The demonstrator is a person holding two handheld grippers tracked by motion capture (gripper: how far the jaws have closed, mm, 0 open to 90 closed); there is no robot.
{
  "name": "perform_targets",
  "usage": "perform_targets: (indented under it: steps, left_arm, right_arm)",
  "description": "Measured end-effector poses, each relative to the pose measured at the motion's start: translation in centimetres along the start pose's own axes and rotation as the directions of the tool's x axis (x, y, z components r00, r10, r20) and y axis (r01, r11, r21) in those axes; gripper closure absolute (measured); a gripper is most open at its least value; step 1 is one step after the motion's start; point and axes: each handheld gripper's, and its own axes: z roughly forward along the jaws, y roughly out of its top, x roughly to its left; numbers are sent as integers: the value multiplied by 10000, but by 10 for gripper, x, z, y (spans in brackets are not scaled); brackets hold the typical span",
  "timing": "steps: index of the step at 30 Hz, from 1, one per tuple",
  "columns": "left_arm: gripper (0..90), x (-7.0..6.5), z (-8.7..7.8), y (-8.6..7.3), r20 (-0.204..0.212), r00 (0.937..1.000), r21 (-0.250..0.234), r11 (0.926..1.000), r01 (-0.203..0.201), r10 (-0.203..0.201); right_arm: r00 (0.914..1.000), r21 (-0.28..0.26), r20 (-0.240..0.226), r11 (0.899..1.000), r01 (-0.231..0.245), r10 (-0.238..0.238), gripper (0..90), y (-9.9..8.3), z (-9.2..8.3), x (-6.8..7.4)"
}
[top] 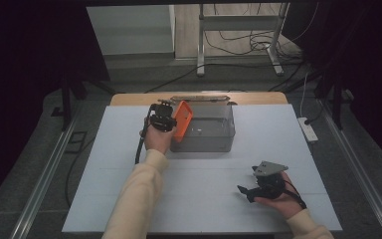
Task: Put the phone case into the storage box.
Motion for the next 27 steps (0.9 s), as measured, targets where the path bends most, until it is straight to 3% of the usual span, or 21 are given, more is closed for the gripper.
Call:
perform_targets:
  steps: [27]
  left_arm:
    - [809,-15,0,1,-1144,9933,148,9998,152,-134]
  right_arm:
    - [9973,-181,-363,9979,627,-633,121,5,0,-2]
